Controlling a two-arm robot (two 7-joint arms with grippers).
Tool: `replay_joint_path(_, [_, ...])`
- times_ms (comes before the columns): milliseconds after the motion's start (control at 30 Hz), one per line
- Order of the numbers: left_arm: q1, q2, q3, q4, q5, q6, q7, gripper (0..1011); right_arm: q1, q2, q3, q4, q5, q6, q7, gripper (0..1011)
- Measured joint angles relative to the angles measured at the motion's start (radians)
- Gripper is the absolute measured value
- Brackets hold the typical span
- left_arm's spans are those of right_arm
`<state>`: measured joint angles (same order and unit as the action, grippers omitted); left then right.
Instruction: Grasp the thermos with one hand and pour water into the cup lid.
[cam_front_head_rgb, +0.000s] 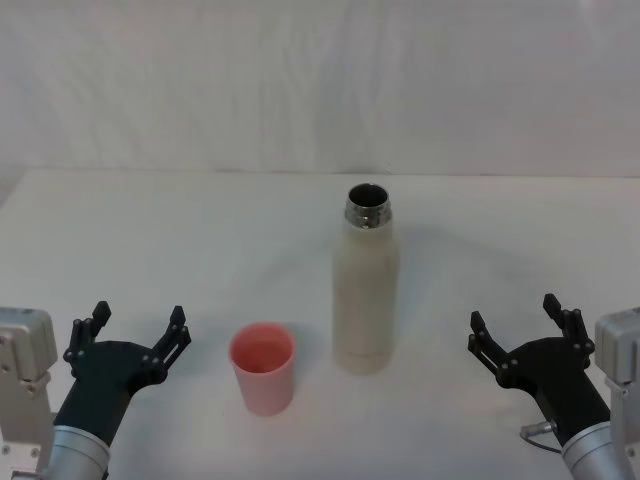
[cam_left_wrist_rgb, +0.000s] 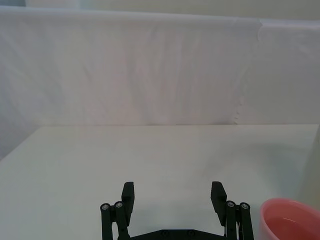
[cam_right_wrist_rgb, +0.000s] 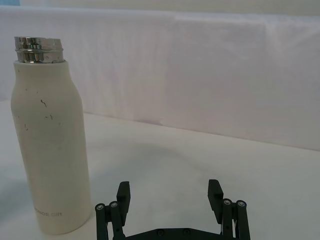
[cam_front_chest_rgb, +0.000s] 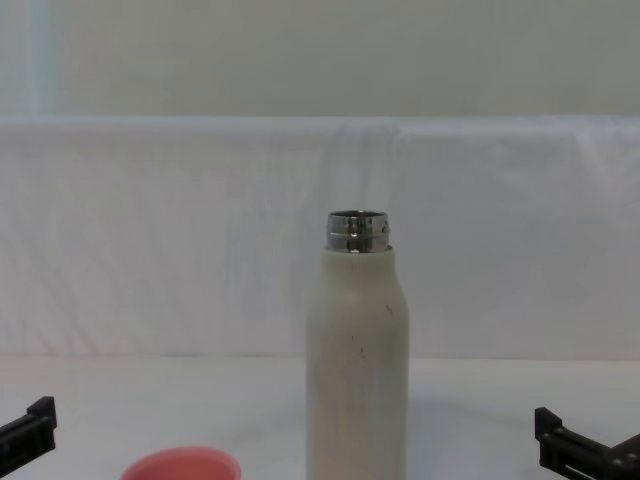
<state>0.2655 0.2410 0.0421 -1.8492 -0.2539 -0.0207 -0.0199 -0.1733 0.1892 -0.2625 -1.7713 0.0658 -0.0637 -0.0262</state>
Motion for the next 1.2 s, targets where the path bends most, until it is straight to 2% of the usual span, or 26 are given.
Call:
replay_joint_path(833, [0.000,0.000,0.000,0.000,0.000,0.000,0.000,1001,-0.001,-0.001,0.004,-0.004,-0.001,0.002,0.003,1000])
replay_joint_path(1200, [0.000,0.000,0.000,0.000,0.000,0.000,0.000,1001,-0.028,0.014,0.036,-0.059,-0.003,0.039,0.078,1000])
